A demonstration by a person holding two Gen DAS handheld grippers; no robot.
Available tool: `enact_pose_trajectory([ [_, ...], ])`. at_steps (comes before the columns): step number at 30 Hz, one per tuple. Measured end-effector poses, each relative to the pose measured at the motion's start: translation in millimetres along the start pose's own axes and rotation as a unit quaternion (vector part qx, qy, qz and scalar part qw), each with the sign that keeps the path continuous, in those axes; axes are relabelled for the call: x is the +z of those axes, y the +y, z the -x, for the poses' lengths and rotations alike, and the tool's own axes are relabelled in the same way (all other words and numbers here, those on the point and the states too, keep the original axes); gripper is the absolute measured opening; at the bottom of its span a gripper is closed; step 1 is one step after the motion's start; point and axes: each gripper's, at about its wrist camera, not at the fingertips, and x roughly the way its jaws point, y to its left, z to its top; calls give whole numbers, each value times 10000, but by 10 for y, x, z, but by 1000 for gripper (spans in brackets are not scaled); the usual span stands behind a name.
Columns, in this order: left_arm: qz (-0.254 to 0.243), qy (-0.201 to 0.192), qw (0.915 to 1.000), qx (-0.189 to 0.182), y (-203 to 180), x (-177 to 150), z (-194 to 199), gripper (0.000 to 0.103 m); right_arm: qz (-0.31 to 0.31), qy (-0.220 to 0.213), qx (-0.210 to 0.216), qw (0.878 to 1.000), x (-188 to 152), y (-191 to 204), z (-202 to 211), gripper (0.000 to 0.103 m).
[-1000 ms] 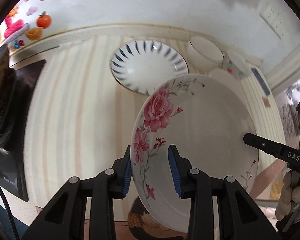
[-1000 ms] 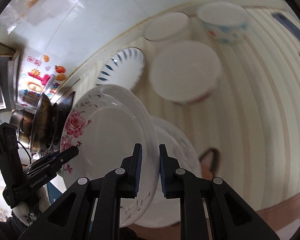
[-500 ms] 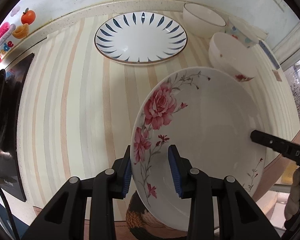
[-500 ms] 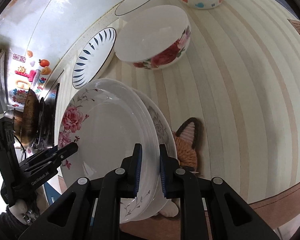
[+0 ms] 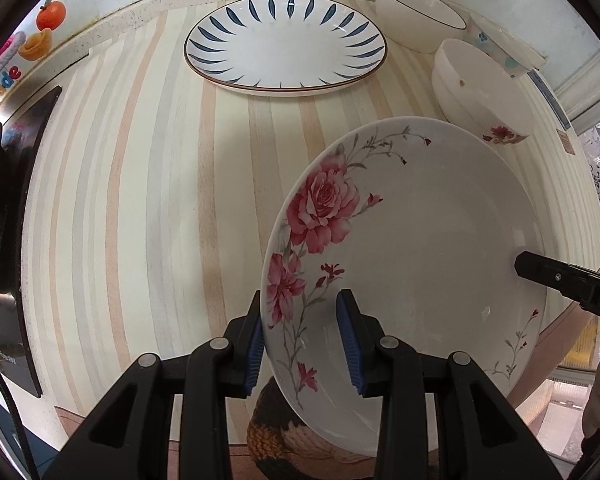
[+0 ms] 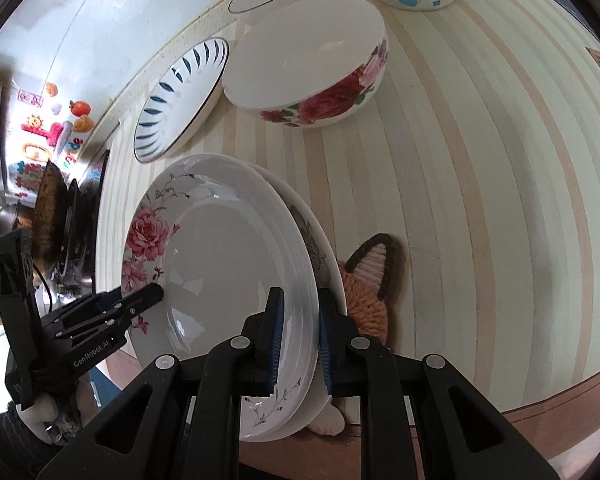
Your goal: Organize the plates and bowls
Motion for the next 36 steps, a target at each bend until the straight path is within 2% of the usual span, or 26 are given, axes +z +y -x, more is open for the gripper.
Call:
enact_pose_trajectory([
  [6, -56, 8, 10000, 31, 19, 33, -3, 32, -90, 343, 36, 9994, 92, -15, 8, 21],
  [10, 210, 21, 9997, -84, 150, 42, 99, 32, -90, 480, 17, 9988, 132, -27, 92, 21],
  [13, 426, -122, 9989, -166, 285, 149, 273, 32, -46, 503, -133, 9986, 207, -29, 203, 23],
  [18, 724, -513, 9956, -284, 492, 582, 563, 32, -294, 200, 143, 9993, 563, 68, 492, 23],
  [21, 855, -640, 9940, -252, 646, 955, 565, 32, -133, -85, 386, 9991, 963, 355, 595, 26],
  [23, 918, -709, 9932, -95, 823, 1193, 537, 32, 42, -216, 340, 9992, 1268, 571, 576, 30],
  [27, 939, -574, 9937, 213, 1016, 1625, 294, 32, 332, -222, 85, 9992, 1869, 906, 279, 30],
  [30, 933, -446, 9941, 311, 1078, 1839, 89, 32, 383, 64, -47, 9992, 2190, 989, -83, 30],
  [36, 1047, 53, 9945, 45, 1139, 2012, -375, 32, 358, 589, -411, 9968, 2397, 903, -698, 30],
])
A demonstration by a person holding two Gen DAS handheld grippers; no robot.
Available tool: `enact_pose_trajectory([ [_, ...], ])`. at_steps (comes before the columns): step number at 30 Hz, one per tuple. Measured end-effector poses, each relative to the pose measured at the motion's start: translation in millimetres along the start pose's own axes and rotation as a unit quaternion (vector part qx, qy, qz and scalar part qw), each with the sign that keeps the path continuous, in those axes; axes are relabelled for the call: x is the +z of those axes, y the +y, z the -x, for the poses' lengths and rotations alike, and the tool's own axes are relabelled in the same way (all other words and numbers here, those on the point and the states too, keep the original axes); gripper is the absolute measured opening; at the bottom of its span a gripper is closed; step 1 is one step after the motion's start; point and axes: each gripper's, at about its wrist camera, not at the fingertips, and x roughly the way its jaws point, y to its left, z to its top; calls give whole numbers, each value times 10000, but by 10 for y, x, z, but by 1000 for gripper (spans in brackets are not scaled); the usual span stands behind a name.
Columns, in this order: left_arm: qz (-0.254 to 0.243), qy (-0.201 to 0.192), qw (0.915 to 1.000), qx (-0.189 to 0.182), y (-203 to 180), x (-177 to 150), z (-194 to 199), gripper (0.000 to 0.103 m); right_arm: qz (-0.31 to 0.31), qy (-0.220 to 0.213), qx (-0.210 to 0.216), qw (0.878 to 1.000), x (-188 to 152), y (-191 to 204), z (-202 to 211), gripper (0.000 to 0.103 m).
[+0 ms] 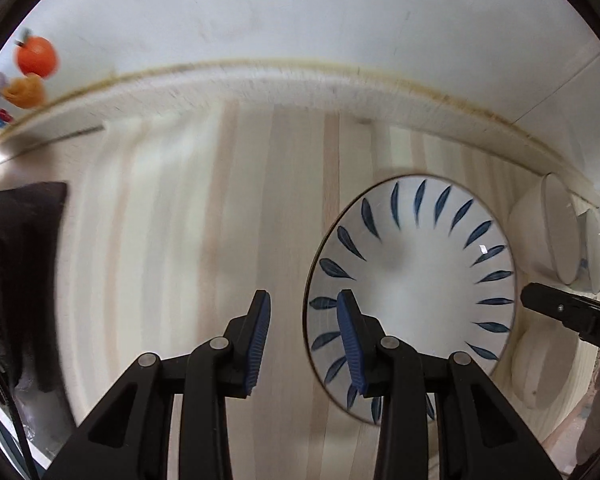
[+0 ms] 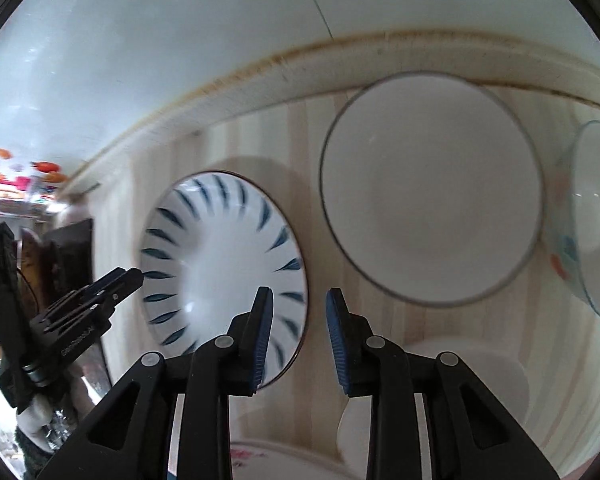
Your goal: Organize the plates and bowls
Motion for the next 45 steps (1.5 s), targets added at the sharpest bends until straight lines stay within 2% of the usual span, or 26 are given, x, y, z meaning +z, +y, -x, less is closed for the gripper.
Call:
enact_pose_trajectory([
  [3, -3, 160, 9999, -55, 18, 21, -162, 32, 30, 99, -25, 9999, 26, -17, -166, 29],
  [5, 38, 68, 9996, -259, 33, 12, -178, 24, 108, 109, -50, 9999, 35, 0, -249, 14],
  [6, 11, 43, 9996, -278, 21, 4, -174, 19, 143, 129, -18, 9998, 30, 18, -288, 12],
  [9, -108, -18, 9999, -103, -42, -47, -154, 18, 264, 51, -174, 9995, 3, 78, -320, 12],
  [13, -59, -50, 9999, -112, -28, -148, -89, 18, 285, 97, -119, 9995, -22, 78, -294, 12],
  [22, -46, -334, 9993, -165, -25, -449, 491, 18, 397, 103, 35, 9992, -248, 96, 142, 12],
  [31, -266, -540, 9978, -294, -276, -830, 1072, 18, 585, 16, 55, 9983, -851, 39, 782, 12],
  [36, -273, -486, 9976, -416, -394, -1191, 1246, 18, 552, 66, 72, 9984, -1269, 2, 909, 12],
  [45, -403, -107, 9982, -440, -551, -1726, 1044, 18, 381, 384, 93, 9985, -2017, -307, 739, 12],
])
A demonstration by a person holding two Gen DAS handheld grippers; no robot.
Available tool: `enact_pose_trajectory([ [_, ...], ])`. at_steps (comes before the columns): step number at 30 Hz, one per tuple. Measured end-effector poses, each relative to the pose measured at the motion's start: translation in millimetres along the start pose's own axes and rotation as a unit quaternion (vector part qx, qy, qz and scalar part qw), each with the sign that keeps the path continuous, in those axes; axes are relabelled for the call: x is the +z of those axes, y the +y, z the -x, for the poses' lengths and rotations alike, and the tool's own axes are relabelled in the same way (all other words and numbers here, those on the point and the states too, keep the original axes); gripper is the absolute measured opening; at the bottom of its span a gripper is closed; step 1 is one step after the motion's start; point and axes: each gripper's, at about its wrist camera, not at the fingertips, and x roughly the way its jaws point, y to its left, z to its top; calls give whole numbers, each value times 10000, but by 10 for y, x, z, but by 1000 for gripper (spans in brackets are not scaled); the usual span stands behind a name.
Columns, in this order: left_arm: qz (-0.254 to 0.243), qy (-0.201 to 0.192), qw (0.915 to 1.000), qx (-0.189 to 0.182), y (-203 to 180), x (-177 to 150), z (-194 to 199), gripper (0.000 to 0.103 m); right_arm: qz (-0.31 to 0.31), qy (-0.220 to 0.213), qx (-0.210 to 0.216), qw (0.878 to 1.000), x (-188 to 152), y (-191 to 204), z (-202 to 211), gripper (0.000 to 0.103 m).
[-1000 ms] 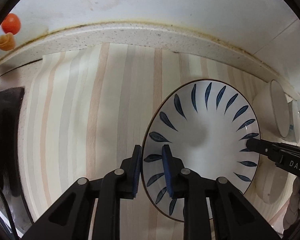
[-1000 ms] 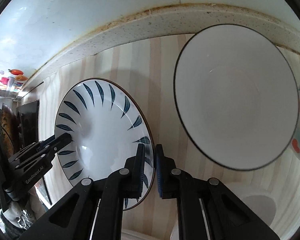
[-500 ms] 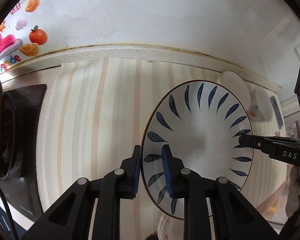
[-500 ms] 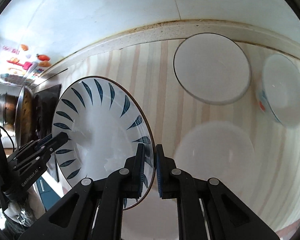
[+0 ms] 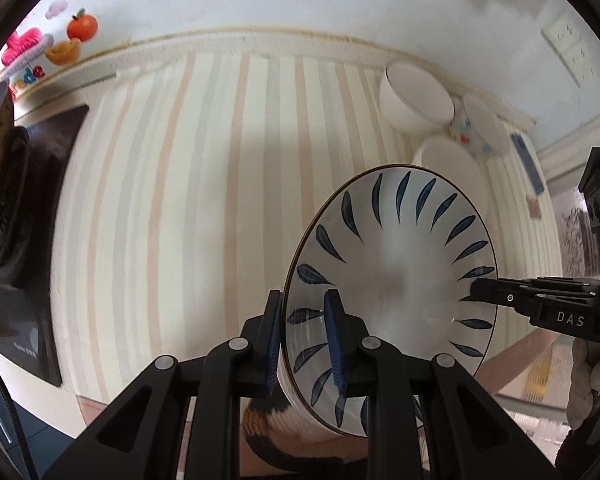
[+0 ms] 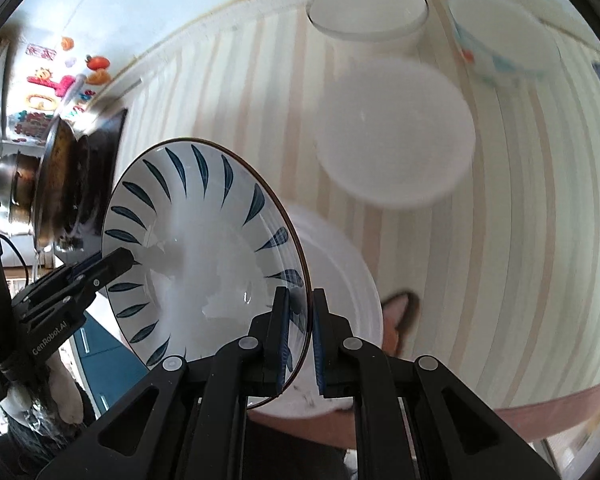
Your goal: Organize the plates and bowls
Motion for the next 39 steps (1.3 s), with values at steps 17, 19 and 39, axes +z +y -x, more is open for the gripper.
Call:
enact_pose_trajectory([
  [17, -282, 429, 9976, 472, -290, -227, -614, 19, -288, 357, 23, 9989, -423, -483, -499, 12],
  [19, -232, 469, 9974, 498, -272, -225, -636, 19, -297, 366, 60, 9989, -412, -483, -521, 12],
  [39, -37, 414, 9975, 568, -273, -340, -704, 19, -368, 436, 175, 9982, -292, -520, -419, 15],
])
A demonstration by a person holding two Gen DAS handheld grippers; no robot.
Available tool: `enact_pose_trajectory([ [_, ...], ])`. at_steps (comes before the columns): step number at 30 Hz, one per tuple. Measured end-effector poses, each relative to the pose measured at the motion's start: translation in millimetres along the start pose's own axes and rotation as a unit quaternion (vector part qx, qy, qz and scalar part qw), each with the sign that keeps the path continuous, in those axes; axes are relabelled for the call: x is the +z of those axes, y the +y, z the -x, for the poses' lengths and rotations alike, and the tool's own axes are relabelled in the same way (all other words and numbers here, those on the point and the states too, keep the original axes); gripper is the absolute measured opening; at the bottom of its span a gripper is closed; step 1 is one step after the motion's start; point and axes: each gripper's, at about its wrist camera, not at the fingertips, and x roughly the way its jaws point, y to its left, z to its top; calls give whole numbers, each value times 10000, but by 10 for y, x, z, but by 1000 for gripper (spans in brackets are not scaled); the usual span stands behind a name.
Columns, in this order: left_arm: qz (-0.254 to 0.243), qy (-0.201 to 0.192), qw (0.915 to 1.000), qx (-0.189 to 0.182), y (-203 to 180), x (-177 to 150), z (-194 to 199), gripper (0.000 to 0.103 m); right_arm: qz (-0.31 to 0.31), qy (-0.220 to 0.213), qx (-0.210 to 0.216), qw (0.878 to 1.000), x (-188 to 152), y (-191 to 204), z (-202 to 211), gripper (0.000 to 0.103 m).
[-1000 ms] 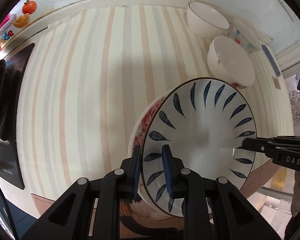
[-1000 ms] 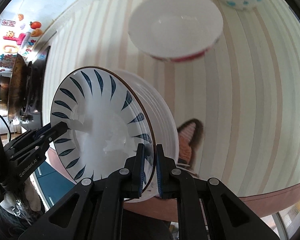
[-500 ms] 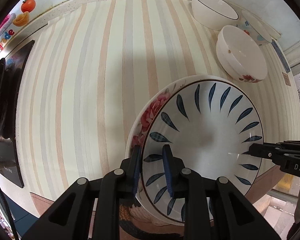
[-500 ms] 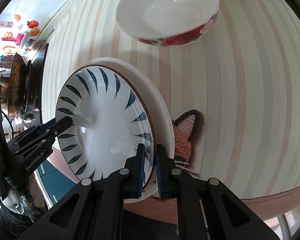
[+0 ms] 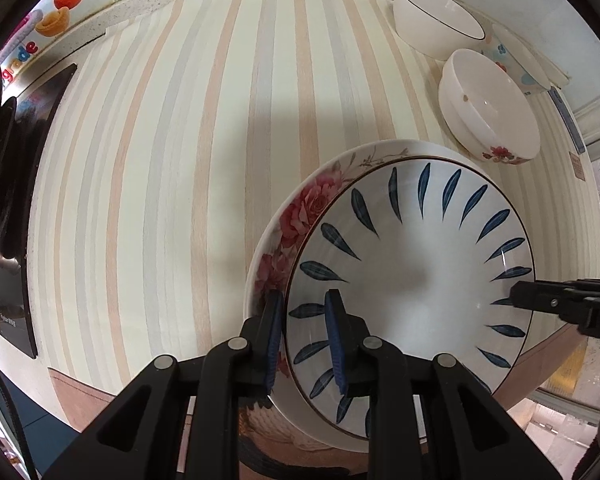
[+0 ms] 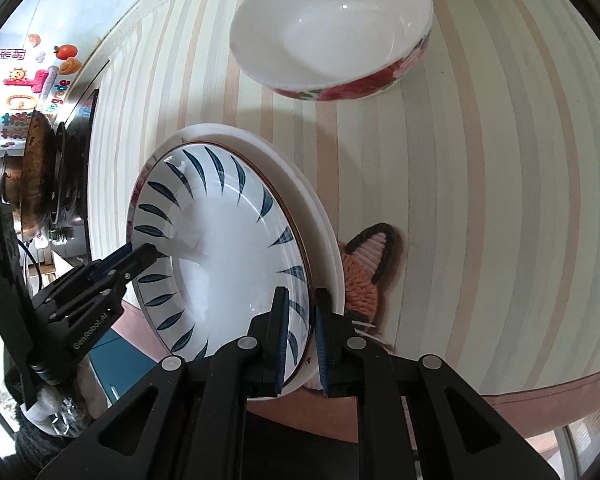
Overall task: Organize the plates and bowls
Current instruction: 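Lower the three-plate stack onto the counter and open both grippers, then withdraw both grippers from the plate stack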
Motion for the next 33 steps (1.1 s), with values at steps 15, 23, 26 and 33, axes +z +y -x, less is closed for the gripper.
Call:
enact_pose_trajectory([
  [15, 76, -661, 9977, 84, -63, -138, 609, 20, 82, -703, -451, 9965, -373, 265, 361, 22],
  [23, 74, -1281, 9917, 54, -51, -415, 1233, 26, 248, -1288, -663, 9891, -841, 623, 695, 55],
  [26, 67, -1497, 9887, 60, -21, -562, 1463, 36, 391, -1567, -687, 9845, -1089, 810, 876, 69],
  [33, 39, -1862, 9825, 20, -11, -971, 1914, 71, 549, -2155, -765, 9719, -1692, 1155, 1287, 82],
])
